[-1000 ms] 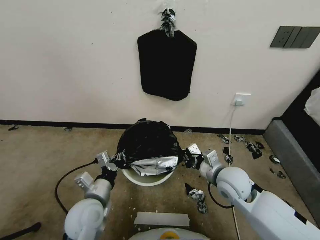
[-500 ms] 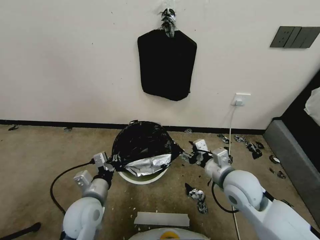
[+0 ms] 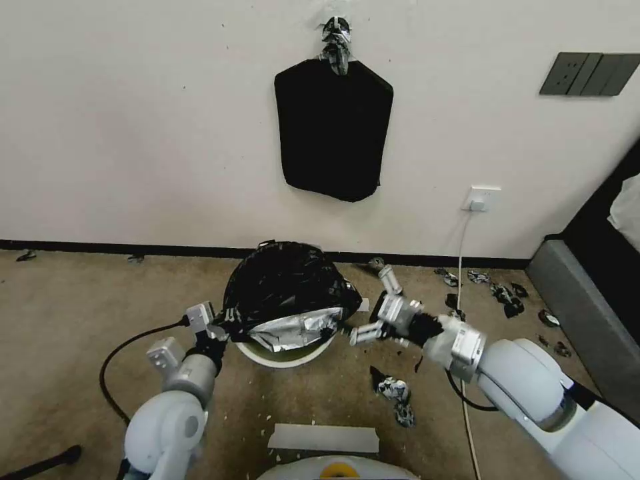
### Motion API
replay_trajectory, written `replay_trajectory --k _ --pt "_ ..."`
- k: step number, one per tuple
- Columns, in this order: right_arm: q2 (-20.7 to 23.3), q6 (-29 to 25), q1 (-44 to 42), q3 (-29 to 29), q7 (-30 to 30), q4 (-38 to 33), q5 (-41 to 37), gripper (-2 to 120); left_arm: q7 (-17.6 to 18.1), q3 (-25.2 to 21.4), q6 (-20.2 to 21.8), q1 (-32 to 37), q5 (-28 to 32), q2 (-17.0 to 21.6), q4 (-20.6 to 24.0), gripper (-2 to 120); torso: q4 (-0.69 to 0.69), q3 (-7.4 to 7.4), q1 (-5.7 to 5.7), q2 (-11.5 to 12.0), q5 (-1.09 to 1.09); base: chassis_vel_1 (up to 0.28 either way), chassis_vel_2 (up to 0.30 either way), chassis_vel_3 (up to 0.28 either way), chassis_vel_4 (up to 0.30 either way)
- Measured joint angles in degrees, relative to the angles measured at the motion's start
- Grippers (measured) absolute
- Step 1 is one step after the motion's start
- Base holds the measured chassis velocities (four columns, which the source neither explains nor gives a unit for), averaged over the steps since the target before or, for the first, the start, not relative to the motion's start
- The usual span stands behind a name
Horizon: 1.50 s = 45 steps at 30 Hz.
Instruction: Place a trash bag onto the trash bin.
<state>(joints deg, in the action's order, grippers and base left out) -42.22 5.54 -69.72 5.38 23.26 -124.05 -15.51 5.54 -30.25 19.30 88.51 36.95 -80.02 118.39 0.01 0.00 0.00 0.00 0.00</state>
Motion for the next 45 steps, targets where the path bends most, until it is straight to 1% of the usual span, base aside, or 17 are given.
replay_trajectory --k 3,4,7,21,25,28,30,32,33,36,37,39,40,41,43,44,45 --pt "1.4 2.0 1.9 -1.8 1.7 0.8 -0.8 100 -0.8 0.9 0.1 -0.4 -0.4 0.7 -0.7 3 0.0 0.0 0.0 0.0 -0.01 0.0 0.0 0.0 0.0" --pt "1.4 2.0 1.9 -1.8 1.7 0.8 -0.8 100 -0.8 0.9 0.1 -0.4 -0.4 0.7 -0.7 3 0.0 0.0 0.0 0.0 -0.01 0.0 0.0 0.0 0.0" --pt "2.7 2.7 4.6 -4.7 2.6 2.4 -1.4 100 -1.3 1.3 0.1 -0.5 -0.5 0.9 -0.9 3 -0.01 0.0 0.0 0.0 -0.01 0.0 0.0 0.0 0.0" --pt "2.2 3.1 8.1 -9.0 3.7 5.4 -1.7 98 -1.5 1.8 0.1 -0.4 -1.0 0.6 -0.7 3 -0.01 0.0 0.0 0.0 -0.01 0.0 0.0 0.0 0.0" --pt "1.9 3.5 9.4 -10.3 4.1 6.6 -1.1 93 -1.5 1.7 0.1 -0.3 -1.1 0.4 -0.6 3 -0.01 0.0 0.0 0.0 -0.01 0.0 0.0 0.0 0.0" --pt "1.9 3.6 9.6 -10.7 4.7 7.3 -0.4 81 -1.5 1.6 0.1 -0.1 -1.1 0.4 -0.6 3 -0.01 0.0 0.0 0.0 0.0 0.0 0.0 0.0 0.0" --pt "1.9 3.6 9.5 -10.7 4.9 7.3 -0.3 78 -1.5 1.6 0.2 -0.1 -1.1 0.4 -0.6 3 -0.01 0.0 0.0 0.0 0.0 0.0 0.0 0.0 0.0" --pt "2.0 3.6 9.1 -10.6 5.1 7.2 -0.3 67 -1.5 1.6 0.2 -0.2 -1.1 0.4 -0.6 3 0.0 0.0 0.0 0.0 -0.01 0.0 0.0 0.0 0.0" --pt "2.0 3.6 9.1 -10.6 5.1 7.2 -0.3 67 -1.5 1.6 0.2 -0.2 -1.1 0.4 -0.6 3 0.0 0.0 0.0 0.0 -0.01 0.0 0.0 0.0 0.0" --pt "2.0 3.5 8.7 -10.3 5.1 7.2 -0.2 54 -1.5 1.7 0.2 -0.4 -1.1 0.4 -0.7 3 0.0 0.0 0.0 0.0 0.0 0.0 0.0 0.0 0.0" --pt "2.0 3.5 8.7 -10.3 5.1 7.2 -0.2 54 -1.5 1.7 0.2 -0.4 -1.1 0.4 -0.7 3 0.0 0.0 0.0 0.0 0.0 0.0 0.0 0.0 0.0" --pt "2.0 3.5 8.5 -10.3 5.1 7.2 -0.2 43 -1.5 1.7 0.2 -0.4 -1.1 0.4 -0.7 3 0.0 0.0 0.0 0.0 0.0 0.0 0.0 0.0 0.0" --pt "2.0 3.5 8.5 -10.3 5.1 7.2 -0.2 43 -1.5 1.7 0.2 -0.4 -1.1 0.4 -0.7 3 0.0 0.0 0.0 0.0 0.0 0.0 0.0 0.0 0.0" --pt "2.0 3.5 8.4 -10.3 5.1 7.2 -0.2 36 -1.5 1.7 0.2 -0.4 -1.1 0.4 -0.8 3 0.0 0.0 0.0 0.0 0.0 0.0 0.0 0.0 0.0" --pt "1.9 3.5 8.3 -10.3 5.1 7.1 -0.2 28 -1.5 1.7 0.2 -0.5 -1.1 0.4 -0.9 3 0.0 0.0 0.0 0.0 0.0 0.0 0.0 0.0 0.0" --pt "1.9 3.5 8.3 -10.3 5.1 7.1 -0.2 28 -1.5 1.7 0.2 -0.5 -1.1 0.4 -0.9 3 0.0 0.0 0.0 0.0 0.0 0.0 0.0 0.0 0.0" --pt "1.9 3.5 8.3 -10.3 5.1 7.1 -0.3 24 -1.5 1.7 0.2 -0.5 -1.1 0.4 -0.9 3 -0.01 0.0 0.0 0.0 0.0 0.0 0.0 0.0 0.0"
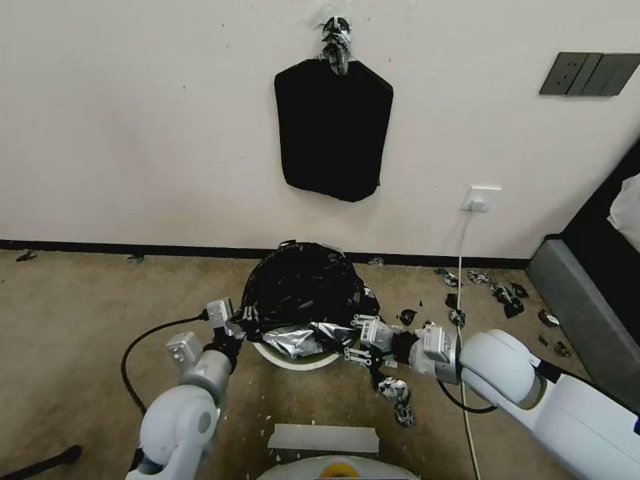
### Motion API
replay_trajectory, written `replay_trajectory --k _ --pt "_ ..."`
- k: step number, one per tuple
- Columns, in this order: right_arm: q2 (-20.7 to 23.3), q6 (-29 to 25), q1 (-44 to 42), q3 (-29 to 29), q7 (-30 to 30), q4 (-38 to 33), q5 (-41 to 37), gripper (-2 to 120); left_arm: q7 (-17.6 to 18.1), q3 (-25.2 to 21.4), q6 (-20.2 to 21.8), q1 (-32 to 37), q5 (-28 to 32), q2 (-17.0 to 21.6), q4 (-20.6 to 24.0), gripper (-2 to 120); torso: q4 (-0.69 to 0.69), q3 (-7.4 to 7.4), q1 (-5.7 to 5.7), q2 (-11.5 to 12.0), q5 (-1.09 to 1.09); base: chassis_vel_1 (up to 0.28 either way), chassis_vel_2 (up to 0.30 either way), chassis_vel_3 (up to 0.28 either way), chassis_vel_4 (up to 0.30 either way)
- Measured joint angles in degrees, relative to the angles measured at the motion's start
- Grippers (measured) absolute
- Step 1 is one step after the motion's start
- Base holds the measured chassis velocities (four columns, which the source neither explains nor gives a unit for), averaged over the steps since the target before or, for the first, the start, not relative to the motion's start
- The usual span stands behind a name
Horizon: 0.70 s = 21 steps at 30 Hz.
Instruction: Place a trash bag onto the trash bin.
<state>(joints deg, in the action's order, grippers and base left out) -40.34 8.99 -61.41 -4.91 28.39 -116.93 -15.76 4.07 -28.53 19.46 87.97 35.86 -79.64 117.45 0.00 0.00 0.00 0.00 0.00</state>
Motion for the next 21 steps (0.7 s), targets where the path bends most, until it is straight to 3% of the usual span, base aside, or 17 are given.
replay_trajectory --k 3,6,21 --pt "0.0 -0.1 -0.1 0.0 0.0 0.0 0.0 16 0.0 0.0 0.0 -0.1 0.0 0.0 0.0 3 0.0 0.0 0.0 0.0 0.0 0.0 0.0 0.0 0.0" --pt "0.0 -0.2 -0.6 0.2 0.0 0.0 -0.2 0 0.1 -0.1 0.1 -0.2 0.1 0.0 -0.1 3 0.0 0.0 0.0 0.0 0.0 0.0 0.0 0.0 0.0" --pt "0.2 -2.2 -3.4 0.3 2.5 -1.7 -4.1 0 1.7 -0.2 0.9 -0.7 2.6 -0.4 0.1 3 0.0 0.0 0.0 0.0 0.0 0.0 0.0 0.0 0.0"
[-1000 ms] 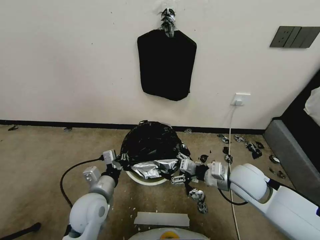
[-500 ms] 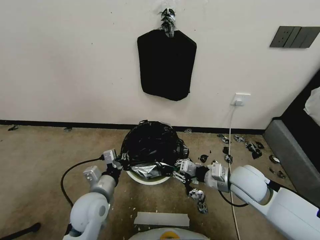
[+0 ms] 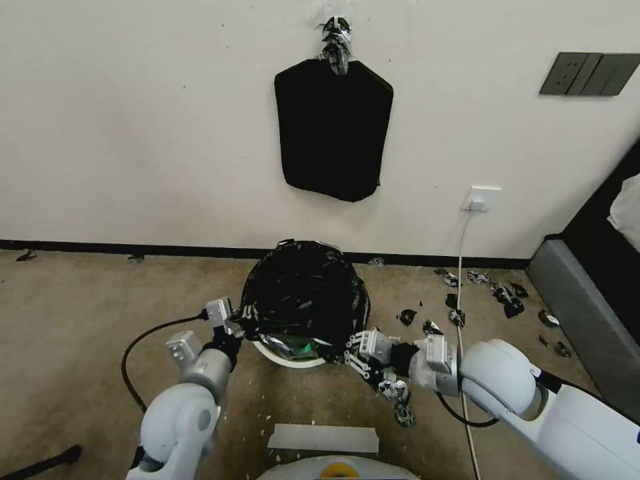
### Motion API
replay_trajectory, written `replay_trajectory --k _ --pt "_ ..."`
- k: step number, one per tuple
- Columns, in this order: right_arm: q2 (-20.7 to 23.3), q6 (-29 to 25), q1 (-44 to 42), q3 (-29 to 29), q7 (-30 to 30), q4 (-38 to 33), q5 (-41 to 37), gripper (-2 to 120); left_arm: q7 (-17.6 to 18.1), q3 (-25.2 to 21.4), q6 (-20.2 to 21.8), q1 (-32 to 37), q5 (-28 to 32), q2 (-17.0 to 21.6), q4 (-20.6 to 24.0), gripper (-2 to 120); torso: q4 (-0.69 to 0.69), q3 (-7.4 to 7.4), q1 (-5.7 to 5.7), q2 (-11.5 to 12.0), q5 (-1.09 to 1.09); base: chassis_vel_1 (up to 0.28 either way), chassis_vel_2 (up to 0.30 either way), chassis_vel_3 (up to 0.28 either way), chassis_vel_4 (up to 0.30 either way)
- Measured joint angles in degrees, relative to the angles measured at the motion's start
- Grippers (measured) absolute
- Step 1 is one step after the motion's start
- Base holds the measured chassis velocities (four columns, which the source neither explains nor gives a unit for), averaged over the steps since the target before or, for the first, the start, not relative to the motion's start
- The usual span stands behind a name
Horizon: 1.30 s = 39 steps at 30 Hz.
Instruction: Place a trash bag onto the trash bin.
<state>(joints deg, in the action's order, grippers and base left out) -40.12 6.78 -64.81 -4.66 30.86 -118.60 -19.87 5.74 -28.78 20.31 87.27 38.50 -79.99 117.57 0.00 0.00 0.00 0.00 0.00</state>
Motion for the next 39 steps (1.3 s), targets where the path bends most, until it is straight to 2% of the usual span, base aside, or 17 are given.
replay_trajectory --k 14,23,39 --pt "-0.1 -2.0 -1.9 -0.4 2.9 0.6 0.1 0 3.0 -0.1 1.2 -1.0 3.9 -0.4 0.7 3 0.0 0.0 0.0 0.0 0.0 0.0 0.0 0.0 0.0" --pt "-1.0 -3.1 -2.4 -2.2 3.8 2.9 3.1 0 4.4 -0.2 1.8 -1.1 6.2 -1.1 1.7 3 0.0 0.0 0.0 0.0 0.0 0.0 0.0 0.0 0.0" --pt "-5.3 -6.3 -2.0 -2.0 2.4 11.8 7.9 0 10.0 -0.7 9.3 1.0 13.7 -2.3 6.8 3 0.0 0.0 0.0 0.0 0.0 0.0 0.0 0.0 0.0"
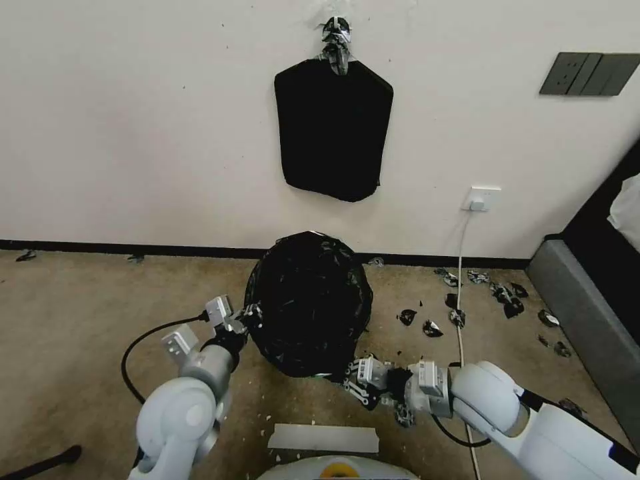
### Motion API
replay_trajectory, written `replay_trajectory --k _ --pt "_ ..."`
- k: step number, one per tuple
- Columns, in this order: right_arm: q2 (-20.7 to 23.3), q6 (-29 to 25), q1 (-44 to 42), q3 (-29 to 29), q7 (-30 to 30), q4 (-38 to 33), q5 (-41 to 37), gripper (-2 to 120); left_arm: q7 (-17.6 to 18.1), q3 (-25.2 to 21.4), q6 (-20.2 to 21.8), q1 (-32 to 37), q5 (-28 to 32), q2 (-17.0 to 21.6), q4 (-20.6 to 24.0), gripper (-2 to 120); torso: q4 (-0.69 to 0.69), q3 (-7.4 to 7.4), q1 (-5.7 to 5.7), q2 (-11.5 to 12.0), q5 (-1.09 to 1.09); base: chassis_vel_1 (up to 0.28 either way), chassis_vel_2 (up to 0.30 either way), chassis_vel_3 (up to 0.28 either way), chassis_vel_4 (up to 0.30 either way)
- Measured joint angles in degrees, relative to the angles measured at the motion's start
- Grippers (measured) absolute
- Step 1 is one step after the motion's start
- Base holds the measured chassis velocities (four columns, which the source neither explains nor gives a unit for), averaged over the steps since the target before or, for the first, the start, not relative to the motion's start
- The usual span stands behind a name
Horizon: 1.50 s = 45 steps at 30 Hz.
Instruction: Place a trash bag onto the trash bin.
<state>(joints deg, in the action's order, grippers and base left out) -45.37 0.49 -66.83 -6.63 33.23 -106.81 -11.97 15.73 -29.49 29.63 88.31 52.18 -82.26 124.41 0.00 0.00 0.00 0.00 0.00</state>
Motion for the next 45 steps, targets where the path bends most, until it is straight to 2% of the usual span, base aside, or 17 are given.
replay_trajectory --k 6,14,30,40,42,45 --pt "-2.4 -0.8 0.1 0.7 -0.2 4.4 1.0 0 2.6 -0.6 3.7 0.5 3.2 -0.6 2.8 3 0.0 0.0 0.0 0.0 0.0 0.0 0.0 0.0 0.0" --pt "-4.9 -2.4 0.4 2.4 -0.2 11.0 1.8 0 3.5 -0.8 5.6 1.3 4.0 -0.9 4.4 3 0.0 0.0 0.0 0.0 0.0 0.0 0.0 0.0 0.0" --pt "-8.1 -5.0 1.7 3.8 -1.3 19.8 3.2 0 3.6 -0.9 6.3 2.0 4.3 -1.0 5.3 3 0.0 0.0 0.0 0.0 0.0 0.0 0.0 0.0 0.0" --pt "-8.4 -5.2 1.8 3.9 -2.0 20.9 3.5 0 3.6 -0.9 6.3 1.9 4.3 -0.8 5.3 3 0.0 0.0 0.0 0.0 0.0 0.0 0.0 0.0 0.0" --pt "-8.3 -5.2 1.5 4.1 -2.4 20.8 3.6 10 3.6 -1.3 6.3 1.4 4.3 -0.8 4.7 3 0.0 0.0 0.0 0.0 0.0 0.0 0.0 0.0 0.0" --pt "-7.6 -5.2 1.0 4.1 -2.3 19.5 3.6 18 3.6 -1.7 6.3 0.9 4.2 -0.7 4.0 3 0.0 0.0 0.0 0.0 0.0 0.0 0.0 0.0 0.0"
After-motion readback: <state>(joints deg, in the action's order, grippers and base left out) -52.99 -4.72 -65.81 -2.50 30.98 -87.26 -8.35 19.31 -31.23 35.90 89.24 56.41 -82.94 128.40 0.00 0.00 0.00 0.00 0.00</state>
